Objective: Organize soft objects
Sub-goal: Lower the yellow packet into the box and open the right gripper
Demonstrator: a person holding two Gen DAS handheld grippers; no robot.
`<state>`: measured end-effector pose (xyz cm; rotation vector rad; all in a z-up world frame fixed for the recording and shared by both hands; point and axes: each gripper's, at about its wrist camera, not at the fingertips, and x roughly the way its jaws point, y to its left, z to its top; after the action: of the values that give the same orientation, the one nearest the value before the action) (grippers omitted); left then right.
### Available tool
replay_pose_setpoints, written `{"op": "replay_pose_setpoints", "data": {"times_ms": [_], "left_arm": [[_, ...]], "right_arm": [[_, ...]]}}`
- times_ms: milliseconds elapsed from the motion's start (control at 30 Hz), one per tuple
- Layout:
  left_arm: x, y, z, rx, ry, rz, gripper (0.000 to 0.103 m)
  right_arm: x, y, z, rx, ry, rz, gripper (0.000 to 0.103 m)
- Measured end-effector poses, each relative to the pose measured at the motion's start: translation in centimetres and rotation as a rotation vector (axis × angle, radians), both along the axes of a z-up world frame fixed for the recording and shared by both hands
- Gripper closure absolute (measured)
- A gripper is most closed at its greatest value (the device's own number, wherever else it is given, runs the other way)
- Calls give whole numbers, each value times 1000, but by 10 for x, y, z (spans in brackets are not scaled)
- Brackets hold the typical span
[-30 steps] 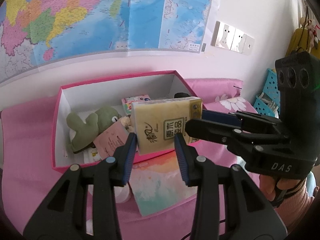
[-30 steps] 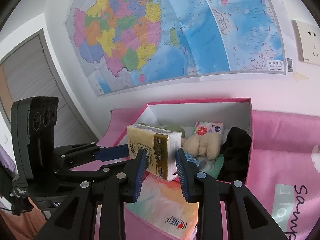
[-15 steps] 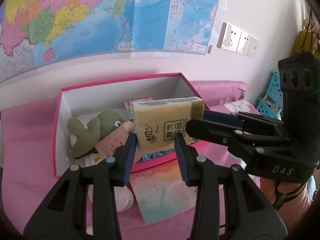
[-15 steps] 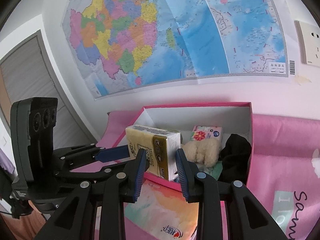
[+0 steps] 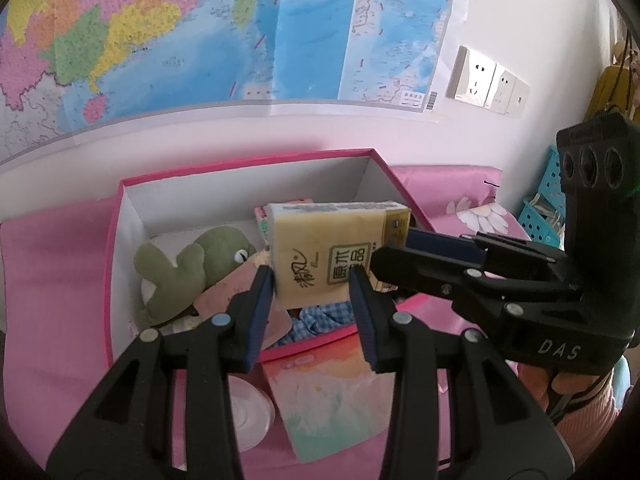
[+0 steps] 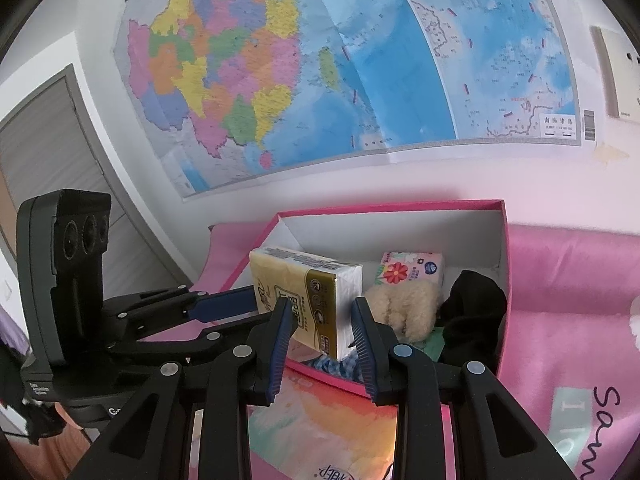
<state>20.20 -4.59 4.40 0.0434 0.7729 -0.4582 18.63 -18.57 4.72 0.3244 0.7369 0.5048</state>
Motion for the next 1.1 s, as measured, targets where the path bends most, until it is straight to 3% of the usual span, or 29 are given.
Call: {"op": "replay_pose_setpoints", "data": {"times_ms": [1100], "left_arm": [[31, -4, -10, 8, 58, 0, 62]], "right_arm": [[28, -3, -11, 5, 59, -16, 72]]}}
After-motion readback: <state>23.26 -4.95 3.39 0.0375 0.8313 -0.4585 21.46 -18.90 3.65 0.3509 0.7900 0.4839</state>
